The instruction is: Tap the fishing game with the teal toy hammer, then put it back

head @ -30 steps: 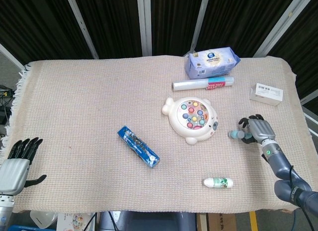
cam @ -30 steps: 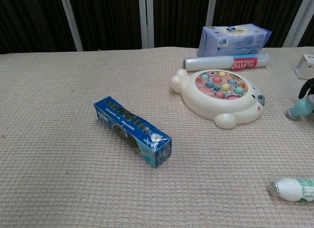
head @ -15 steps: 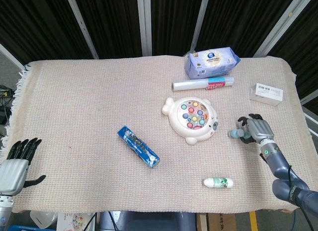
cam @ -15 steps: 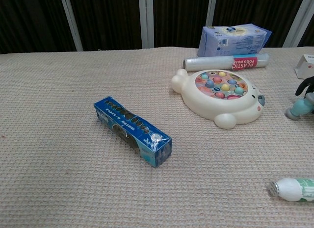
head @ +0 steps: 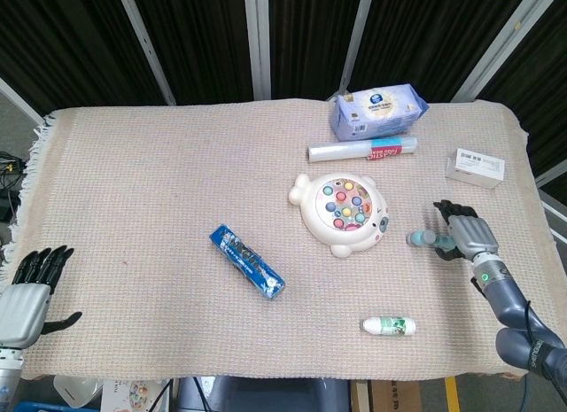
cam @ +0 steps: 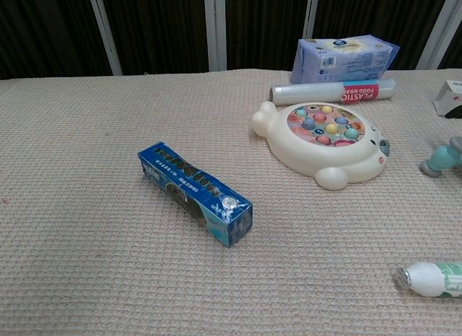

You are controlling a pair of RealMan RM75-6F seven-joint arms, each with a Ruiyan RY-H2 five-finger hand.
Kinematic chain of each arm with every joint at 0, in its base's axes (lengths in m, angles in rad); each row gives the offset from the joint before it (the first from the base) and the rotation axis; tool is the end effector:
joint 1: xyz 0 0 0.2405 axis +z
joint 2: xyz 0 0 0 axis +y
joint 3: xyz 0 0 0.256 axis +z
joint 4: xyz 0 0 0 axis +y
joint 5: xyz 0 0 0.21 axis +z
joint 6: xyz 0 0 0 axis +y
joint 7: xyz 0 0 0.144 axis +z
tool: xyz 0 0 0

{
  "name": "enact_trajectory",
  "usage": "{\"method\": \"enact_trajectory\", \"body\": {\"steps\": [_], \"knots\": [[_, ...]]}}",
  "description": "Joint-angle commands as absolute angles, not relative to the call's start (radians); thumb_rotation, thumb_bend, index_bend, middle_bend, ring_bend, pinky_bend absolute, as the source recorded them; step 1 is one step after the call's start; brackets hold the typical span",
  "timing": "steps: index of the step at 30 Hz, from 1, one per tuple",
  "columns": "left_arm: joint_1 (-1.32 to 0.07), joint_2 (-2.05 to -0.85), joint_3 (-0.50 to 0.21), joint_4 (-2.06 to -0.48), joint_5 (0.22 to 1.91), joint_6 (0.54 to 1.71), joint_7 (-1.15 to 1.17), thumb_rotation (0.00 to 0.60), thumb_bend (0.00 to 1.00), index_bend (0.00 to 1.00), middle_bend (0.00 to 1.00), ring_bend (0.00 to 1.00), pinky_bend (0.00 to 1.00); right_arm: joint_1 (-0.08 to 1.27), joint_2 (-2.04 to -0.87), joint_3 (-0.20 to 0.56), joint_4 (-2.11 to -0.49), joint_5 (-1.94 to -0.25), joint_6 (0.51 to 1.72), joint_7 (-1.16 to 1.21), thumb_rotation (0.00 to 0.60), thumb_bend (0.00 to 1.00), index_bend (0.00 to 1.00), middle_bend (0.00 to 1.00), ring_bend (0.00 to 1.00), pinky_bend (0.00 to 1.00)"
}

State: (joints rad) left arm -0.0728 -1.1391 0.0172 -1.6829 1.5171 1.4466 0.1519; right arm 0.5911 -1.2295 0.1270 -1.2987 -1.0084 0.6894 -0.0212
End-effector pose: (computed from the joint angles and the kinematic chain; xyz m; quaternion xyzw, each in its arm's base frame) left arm -0.3015 0.1611 0.1315 -0.6327 -0.3972 -0.3395 0.5715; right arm -0.3198 -0.3524 0.1032 0.6492 -0.5116 0.2253 0.5157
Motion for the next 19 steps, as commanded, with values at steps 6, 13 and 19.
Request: {"method": "enact_trajectory", "body": {"steps": [6,13,19], "knots": [[-0.064,-1.144,0.008,-1.663,1.501,1.46,0.117,0.6,0.08,0.01,0.03,0.0,0.0,0.427,-1.102,0.13,-1.505,-1.105,0.976,0.068,0.6,0.34,0.0,0.0,0.0,0.0],[-0.049,-1.16,0.009,-1.64,1.507,1.485,0.084,0.6,0.08,0.01,0.03,0.0,0.0,0.231,-1.103,0.086,-1.558,-1.305,1.356,0.154,0.6,0.34,0.0,0.0,0.0,0.0],[-0.037,-1.168,0.012,-1.63,1.54,1.524,0.071,0.6,0.08,0.01,0.03,0.0,0.0,0.142,-1.152,0.046,-1.536,-1.415,1.516,0.168,0.6,0.34,0.0,0.0,0.0,0.0]]}}
